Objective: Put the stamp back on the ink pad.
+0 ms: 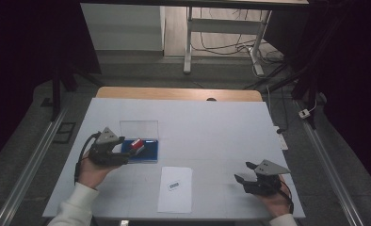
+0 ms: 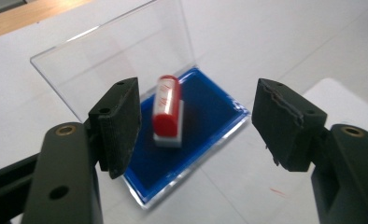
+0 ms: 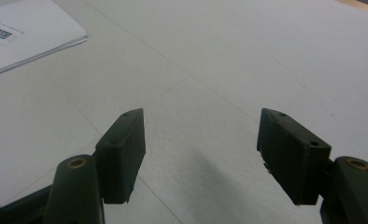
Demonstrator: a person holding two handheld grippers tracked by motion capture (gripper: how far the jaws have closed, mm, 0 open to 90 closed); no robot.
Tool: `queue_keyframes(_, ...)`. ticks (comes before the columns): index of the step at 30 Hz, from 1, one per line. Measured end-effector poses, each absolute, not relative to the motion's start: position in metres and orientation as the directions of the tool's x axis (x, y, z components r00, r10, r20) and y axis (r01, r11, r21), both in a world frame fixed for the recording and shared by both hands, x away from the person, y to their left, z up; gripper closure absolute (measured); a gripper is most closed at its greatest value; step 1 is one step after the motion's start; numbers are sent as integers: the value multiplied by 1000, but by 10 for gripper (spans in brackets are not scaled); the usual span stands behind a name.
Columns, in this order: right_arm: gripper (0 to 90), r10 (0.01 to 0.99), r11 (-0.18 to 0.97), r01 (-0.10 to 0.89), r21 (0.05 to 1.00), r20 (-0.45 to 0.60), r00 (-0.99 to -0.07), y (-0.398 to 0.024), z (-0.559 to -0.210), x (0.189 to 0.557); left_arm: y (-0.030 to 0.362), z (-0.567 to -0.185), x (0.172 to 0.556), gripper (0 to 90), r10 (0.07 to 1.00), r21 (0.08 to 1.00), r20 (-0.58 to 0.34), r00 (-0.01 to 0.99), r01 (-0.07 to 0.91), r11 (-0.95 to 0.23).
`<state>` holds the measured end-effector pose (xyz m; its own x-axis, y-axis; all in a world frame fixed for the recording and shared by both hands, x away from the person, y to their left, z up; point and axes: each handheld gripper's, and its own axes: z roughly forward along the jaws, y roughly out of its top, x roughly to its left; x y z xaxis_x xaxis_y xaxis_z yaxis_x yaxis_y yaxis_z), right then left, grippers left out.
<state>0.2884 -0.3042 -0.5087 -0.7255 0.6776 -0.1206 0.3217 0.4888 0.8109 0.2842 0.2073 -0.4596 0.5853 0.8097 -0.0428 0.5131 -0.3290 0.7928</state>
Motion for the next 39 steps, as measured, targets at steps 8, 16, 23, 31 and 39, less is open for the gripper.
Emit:
queue_keyframes(8,320,674,477,316,820,-111,-730,-307,-509,287,206,-479,248,336,785,804,-68,616,500,-323)
queue_keyframes(16,321,664,481,310,820,-110,-740,-307,-510,284,213,-499,226,338,779,797,-109,617,523,-303)
queue_keyframes(23,323,651,487,298,821,-114,-750,-307,-510,281,215,-506,225,342,780,791,-99,618,524,-315)
queue_keyframes(31,326,640,487,286,825,-114,-760,-307,-509,279,213,-506,225,345,773,789,-85,629,516,-334)
queue_keyframes(39,326,635,488,283,826,-113,-765,-306,-509,279,213,-507,225,347,776,787,-74,627,514,-341)
